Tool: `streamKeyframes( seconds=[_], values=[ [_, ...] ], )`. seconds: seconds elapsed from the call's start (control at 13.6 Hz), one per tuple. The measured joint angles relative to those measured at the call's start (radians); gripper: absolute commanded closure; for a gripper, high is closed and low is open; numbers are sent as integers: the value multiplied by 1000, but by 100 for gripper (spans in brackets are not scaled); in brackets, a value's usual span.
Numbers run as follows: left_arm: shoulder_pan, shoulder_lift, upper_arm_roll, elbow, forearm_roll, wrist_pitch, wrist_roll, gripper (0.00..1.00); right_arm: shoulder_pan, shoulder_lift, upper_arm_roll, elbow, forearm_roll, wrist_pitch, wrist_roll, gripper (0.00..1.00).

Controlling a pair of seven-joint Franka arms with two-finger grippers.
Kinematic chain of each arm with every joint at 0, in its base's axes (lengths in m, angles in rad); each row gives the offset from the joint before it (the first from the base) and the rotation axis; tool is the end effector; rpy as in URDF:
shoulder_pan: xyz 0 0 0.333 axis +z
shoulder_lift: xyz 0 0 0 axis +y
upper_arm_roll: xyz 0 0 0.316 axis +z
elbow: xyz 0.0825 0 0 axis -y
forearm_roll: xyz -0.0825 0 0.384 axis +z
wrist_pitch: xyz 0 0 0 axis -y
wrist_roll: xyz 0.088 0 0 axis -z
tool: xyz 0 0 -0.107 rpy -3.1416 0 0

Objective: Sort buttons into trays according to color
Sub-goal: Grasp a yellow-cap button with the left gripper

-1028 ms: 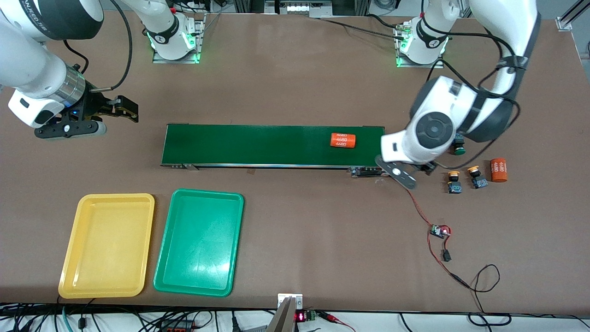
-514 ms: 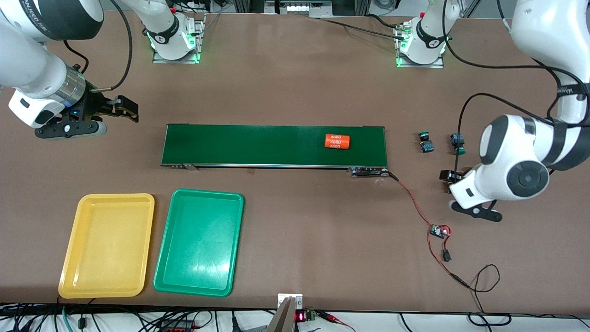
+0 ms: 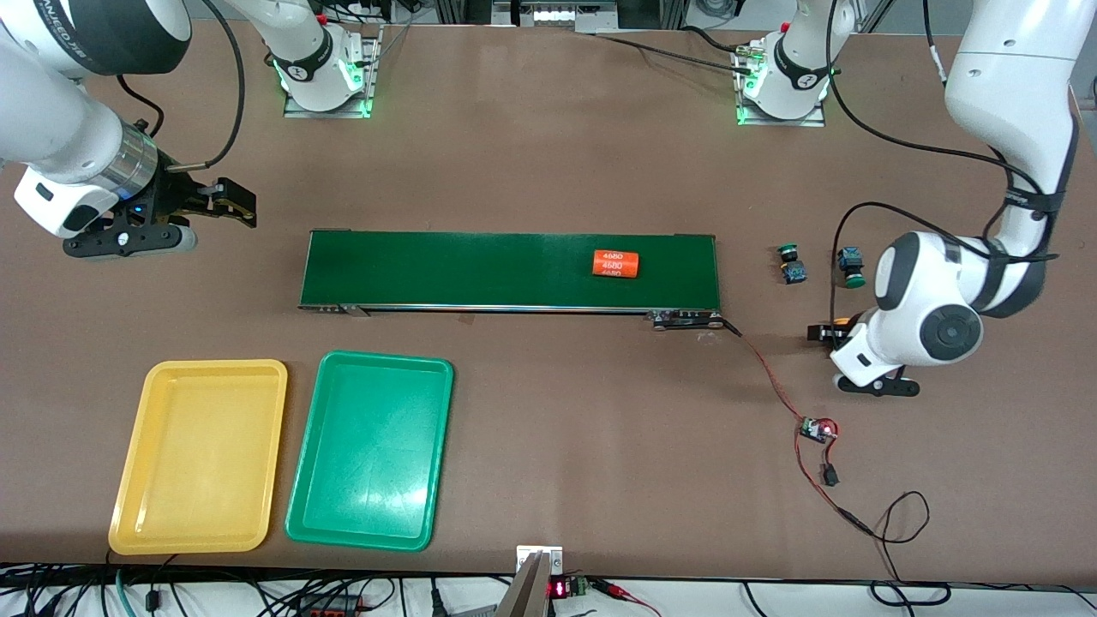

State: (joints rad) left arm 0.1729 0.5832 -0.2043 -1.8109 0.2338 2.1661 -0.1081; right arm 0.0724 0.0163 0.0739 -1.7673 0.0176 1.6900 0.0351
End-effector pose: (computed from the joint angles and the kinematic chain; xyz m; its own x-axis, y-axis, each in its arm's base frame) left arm 0.6280 -0.0038 0.2082 0.9778 -0.0457 -0.2046 -0.0616 -0.9955 -0.0719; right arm 0.5518 0.0828 0.5324 0.9897 0.1084 -0.0940 0.1074 -0.9941 -0.0151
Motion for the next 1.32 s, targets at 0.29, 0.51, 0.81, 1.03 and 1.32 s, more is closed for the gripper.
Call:
streamKeyframes(
  seconds=[0.29,0.51,0.81,1.03,1.32],
  values=[
    [22,-8,3,-114,0,227,-6,8,0,0,0,0,0,0,0,0],
    [26,-26,3,-118,0,231,-12,8,0,0,0,0,0,0,0,0],
    [27,-35,19,-122,4,231,-22,7,0,0,0,0,0,0,0,0],
    [34,-34,40,-131,15,231,-22,37,-1,0,0,0,0,0,0,0],
    [43,-15,44,-140,17,245,-22,73,-1,0,-1,0,0,0,0,0]
  ],
)
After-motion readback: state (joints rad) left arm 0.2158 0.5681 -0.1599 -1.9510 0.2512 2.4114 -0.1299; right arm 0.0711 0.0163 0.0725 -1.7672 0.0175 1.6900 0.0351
